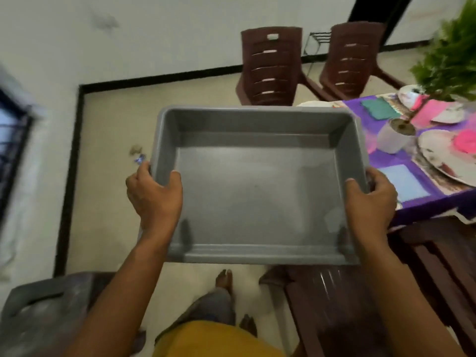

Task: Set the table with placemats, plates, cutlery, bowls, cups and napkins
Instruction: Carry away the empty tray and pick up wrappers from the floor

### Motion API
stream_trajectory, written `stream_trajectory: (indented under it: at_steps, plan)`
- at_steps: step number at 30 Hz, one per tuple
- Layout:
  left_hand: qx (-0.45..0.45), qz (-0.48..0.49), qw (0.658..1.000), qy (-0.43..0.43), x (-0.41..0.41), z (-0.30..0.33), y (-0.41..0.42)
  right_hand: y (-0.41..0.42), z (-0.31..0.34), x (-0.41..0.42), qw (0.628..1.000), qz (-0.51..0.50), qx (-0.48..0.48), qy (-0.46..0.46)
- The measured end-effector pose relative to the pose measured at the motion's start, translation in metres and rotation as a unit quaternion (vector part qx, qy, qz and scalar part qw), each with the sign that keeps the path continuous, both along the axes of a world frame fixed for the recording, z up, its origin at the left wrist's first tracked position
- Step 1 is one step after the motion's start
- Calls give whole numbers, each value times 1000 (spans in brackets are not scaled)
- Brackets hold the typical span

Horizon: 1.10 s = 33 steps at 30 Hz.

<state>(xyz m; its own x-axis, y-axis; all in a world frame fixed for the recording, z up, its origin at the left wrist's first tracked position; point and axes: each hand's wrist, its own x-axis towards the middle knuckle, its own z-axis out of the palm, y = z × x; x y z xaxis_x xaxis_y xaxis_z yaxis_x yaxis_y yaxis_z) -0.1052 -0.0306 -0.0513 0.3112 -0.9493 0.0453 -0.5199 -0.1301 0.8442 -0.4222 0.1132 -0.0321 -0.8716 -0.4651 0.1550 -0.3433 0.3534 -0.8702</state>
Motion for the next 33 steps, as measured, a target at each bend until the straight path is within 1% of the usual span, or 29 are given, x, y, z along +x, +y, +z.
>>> stream_trajectory:
  at_steps: [3,8,11,18,21,26,29,33]
  plan:
    - [12,73,997,7,50,2,27,-22,-4,34,998,63,1,-4]
    - [20,189,982,5,129,1,67,-56,-13,104,984,173,16,-23]
    - [20,250,968,23,175,-6,93,-72,-17,152,972,233,22,-23]
    - [47,361,929,59,274,-42,147,-102,-35,261,945,322,54,0]
    - [57,400,911,89,320,-61,169,-112,-46,316,928,364,75,-12]
    - [66,428,889,151,393,-102,211,-122,-84,402,899,425,105,-18]
    - [70,468,862,181,425,-121,228,-128,-104,449,868,470,158,-29]
    - [79,513,826,219,448,-139,240,-146,-127,502,827,521,208,-17]
